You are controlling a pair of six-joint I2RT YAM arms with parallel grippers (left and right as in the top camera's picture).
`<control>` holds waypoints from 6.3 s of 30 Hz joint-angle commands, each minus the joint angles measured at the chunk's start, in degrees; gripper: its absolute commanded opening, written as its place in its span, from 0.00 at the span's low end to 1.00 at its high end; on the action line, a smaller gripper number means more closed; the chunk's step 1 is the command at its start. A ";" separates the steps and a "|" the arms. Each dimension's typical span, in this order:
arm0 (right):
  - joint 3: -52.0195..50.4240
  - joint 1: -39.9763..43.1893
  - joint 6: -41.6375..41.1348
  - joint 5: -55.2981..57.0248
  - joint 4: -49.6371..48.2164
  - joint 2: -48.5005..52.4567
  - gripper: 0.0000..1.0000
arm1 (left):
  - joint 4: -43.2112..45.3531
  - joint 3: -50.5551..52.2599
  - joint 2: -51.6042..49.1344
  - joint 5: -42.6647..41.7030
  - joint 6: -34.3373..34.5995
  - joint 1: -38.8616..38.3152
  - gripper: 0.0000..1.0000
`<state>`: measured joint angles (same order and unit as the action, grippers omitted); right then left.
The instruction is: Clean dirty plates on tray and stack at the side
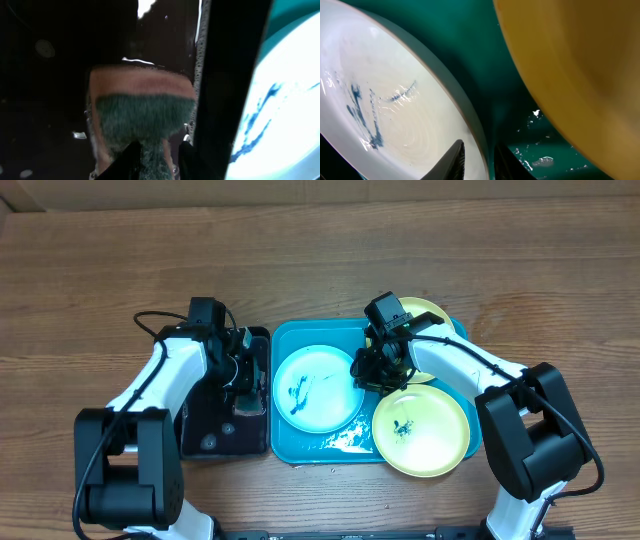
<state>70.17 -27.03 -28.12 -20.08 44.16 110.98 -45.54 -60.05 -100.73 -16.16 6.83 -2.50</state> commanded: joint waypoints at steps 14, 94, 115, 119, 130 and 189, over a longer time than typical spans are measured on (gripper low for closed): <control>0.28 -0.02 0.00 0.52 0.31 0.22 0.23 | -0.52 -0.81 -1.05 0.26 -1.79 0.24 0.39; 0.28 -3.23 1.73 0.50 1.60 0.22 0.04 | -8.63 -14.73 -5.86 11.17 2.69 -18.82 0.04; 0.28 -3.23 1.73 0.50 1.62 0.22 0.04 | -3.06 -14.82 -16.59 -9.38 -4.07 -25.83 0.04; 0.28 -3.23 1.73 0.50 1.64 0.22 0.04 | -2.03 -14.82 -16.59 -8.90 -2.99 -26.73 0.04; 0.28 -3.23 1.49 0.50 3.10 0.22 0.04 | 3.76 -14.82 -16.59 6.36 7.52 -21.68 0.04; 0.28 1.66 1.05 -1.09 1.11 0.22 0.04 | -12.46 -15.08 -16.59 -1.20 -2.23 -36.13 0.04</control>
<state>69.95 -26.92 -24.58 -20.38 47.57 110.98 -58.94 -76.75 -114.67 -5.89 6.59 -36.49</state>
